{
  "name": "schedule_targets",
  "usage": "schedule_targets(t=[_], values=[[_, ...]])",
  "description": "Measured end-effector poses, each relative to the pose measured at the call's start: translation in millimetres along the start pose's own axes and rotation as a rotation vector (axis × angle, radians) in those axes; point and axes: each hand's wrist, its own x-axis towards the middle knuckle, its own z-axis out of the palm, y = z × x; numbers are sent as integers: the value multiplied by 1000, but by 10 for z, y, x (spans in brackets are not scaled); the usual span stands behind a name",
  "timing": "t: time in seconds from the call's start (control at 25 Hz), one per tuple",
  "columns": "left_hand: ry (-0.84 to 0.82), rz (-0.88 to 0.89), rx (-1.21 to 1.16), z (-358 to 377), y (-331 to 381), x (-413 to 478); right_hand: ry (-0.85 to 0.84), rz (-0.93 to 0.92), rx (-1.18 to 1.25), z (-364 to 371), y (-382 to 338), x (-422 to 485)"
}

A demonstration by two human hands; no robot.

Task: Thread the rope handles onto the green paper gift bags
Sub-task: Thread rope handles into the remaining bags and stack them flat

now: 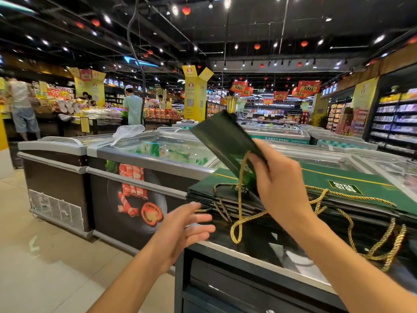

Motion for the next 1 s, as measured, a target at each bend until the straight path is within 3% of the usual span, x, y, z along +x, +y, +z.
schedule_targets(t=[0.16, 0.36, 0.56, 0.84, 1.0], values=[[-97, -69, -14, 190, -118, -23, 193, 112, 189, -155, 8, 155], [-118, -92, -11, 448, -191, -44, 367, 475, 625, -152, 6, 121], [-64, -33, -169, 617, -300, -33, 415, 603, 829, -166, 176, 83], [13, 229, -284, 576, -139, 39, 80, 736, 720, -555, 431, 33], [59, 291, -197, 446, 31, 124, 146, 787, 524, -852, 607, -24]])
